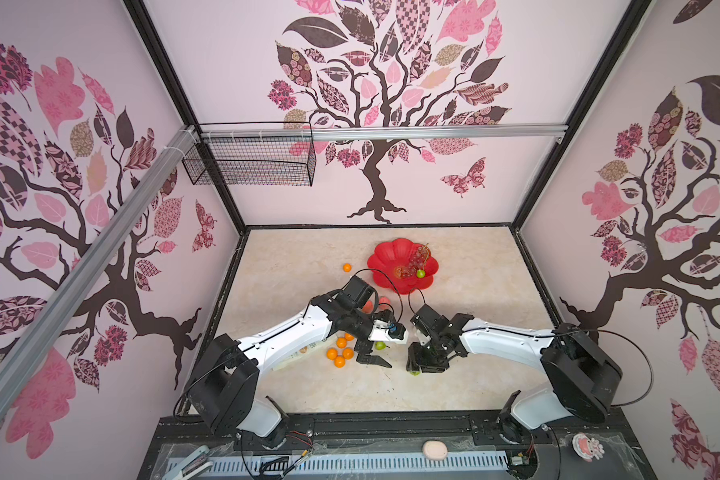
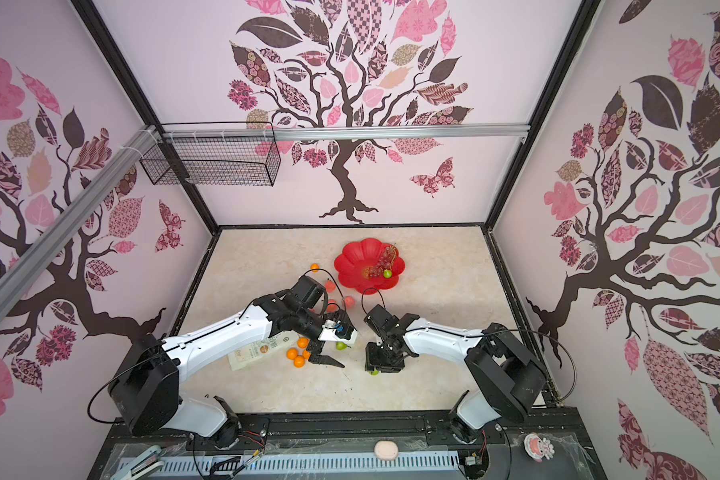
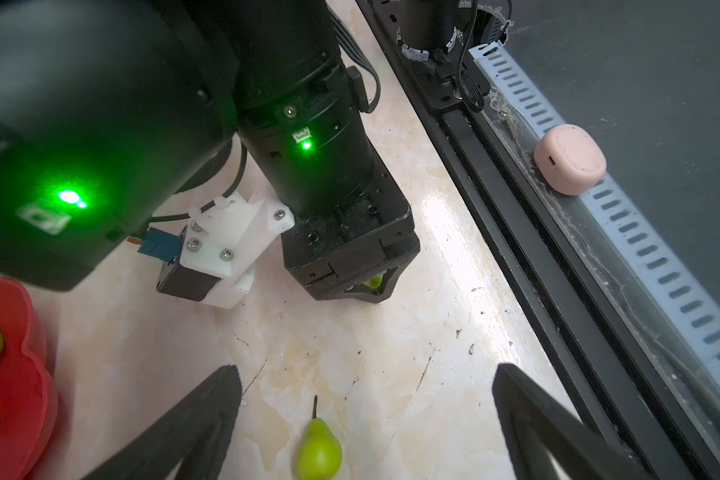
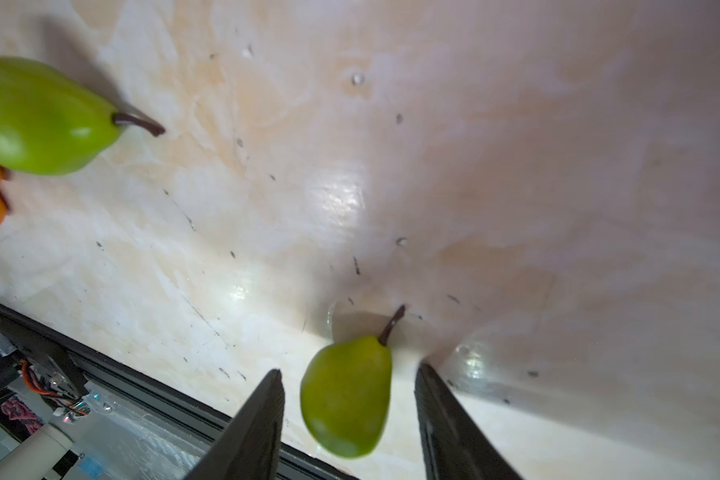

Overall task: Place and organize the fake fruits in the fruit bowl
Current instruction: 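Lower the right gripper onto another green pear near the robot and grasp it, then carry the second pear to the bowl with right gripper while left gripper withdraws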

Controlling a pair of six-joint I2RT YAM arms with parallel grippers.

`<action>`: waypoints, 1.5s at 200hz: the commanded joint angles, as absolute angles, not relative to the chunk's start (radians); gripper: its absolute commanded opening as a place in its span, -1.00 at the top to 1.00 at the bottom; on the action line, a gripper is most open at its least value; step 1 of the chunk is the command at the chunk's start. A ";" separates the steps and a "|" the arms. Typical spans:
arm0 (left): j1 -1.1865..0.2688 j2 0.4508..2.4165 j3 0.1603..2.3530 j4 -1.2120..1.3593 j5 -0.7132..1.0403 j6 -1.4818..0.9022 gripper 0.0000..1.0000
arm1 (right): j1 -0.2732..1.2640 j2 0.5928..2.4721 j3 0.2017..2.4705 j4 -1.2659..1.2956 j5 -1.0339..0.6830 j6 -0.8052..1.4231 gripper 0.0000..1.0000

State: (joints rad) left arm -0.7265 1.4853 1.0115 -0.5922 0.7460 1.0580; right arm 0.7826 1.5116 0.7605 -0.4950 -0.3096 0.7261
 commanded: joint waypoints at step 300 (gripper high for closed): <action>-0.684 1.424 0.968 -0.205 0.709 0.673 -0.97 | 0.556 1.410 0.972 -0.623 -0.230 0.584 0.30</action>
